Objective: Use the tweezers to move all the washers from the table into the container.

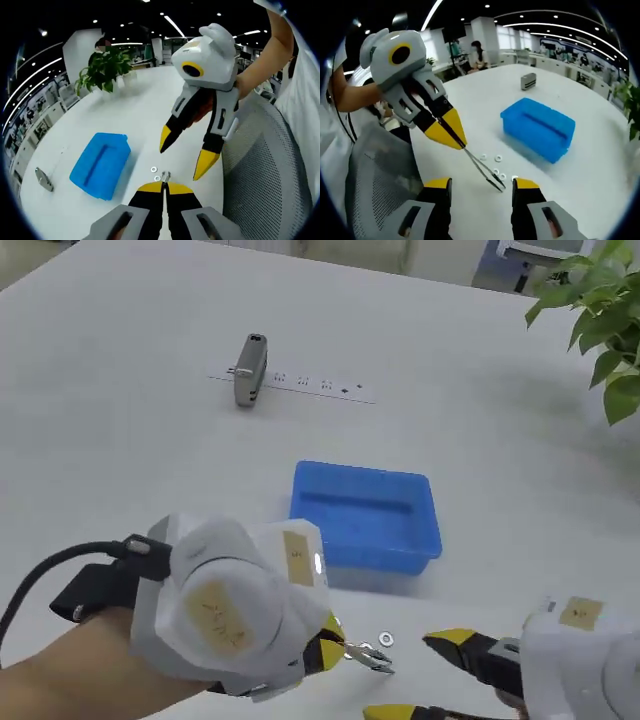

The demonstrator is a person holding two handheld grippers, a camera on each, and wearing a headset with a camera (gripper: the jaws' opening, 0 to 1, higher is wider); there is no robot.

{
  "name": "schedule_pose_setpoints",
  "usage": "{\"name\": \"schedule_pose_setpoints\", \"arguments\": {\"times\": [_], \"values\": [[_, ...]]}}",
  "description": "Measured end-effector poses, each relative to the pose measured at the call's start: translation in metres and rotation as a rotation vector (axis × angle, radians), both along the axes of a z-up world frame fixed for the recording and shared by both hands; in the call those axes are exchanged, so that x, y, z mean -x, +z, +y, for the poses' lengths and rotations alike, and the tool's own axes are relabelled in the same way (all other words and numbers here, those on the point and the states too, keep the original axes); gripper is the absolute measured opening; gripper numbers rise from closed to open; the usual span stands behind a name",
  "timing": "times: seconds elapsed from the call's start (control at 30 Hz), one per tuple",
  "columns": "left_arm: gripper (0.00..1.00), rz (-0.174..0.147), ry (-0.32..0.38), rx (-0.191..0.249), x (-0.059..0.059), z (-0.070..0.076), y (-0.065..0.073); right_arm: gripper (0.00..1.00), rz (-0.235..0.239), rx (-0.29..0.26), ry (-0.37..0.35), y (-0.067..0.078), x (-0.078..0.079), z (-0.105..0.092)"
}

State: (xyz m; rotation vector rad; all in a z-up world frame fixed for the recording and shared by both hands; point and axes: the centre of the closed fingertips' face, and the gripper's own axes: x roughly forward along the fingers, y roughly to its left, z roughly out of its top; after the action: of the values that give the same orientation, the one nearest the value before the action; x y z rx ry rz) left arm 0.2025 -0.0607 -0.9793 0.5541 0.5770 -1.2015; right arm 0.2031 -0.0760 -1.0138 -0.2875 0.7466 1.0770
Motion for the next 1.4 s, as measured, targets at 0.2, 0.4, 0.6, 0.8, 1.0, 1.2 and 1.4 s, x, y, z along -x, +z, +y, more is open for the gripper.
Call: {"name": "schedule_pose_setpoints", "arguments": {"times": [0.2, 0.4, 0.6, 0.8, 1.0, 1.2, 1.4], "values": [[0.0, -0.001, -0.002, 0.018, 0.003, 0.003, 0.015, 0.26, 0.048, -0.035, 0.128, -0.009, 0.001, 0.034], [0.0, -0.006, 0.0, 0.029, -0.002, 0.009, 0.026, 0.14, 0.038, -0.078, 0.157, -0.001, -0.005, 0.055], [0.0, -0.029, -0.001, 0.031, -0.012, 0.013, 0.029, 0.09, -0.024, -0.086, 0.181, 0.01, -0.018, 0.066], [0.0, -0.037, 0.009, 0.016, -0.022, 0.018, 0.025, 0.07, -0.066, -0.058, 0.208, 0.004, -0.028, 0.072], [0.0, -0.033, 0.023, 0.0, -0.027, 0.02, 0.019, 0.06, -0.063, -0.06, 0.201, -0.001, -0.032, 0.075], [0.0, -0.037, 0.03, -0.004, -0.032, 0.023, 0.016, 0.06, -0.059, -0.07, 0.185, -0.003, -0.038, 0.078], [0.0, -0.016, 0.047, 0.013, -0.035, 0.023, 0.015, 0.06, -0.057, -0.063, 0.188, -0.004, -0.038, 0.077]]}}
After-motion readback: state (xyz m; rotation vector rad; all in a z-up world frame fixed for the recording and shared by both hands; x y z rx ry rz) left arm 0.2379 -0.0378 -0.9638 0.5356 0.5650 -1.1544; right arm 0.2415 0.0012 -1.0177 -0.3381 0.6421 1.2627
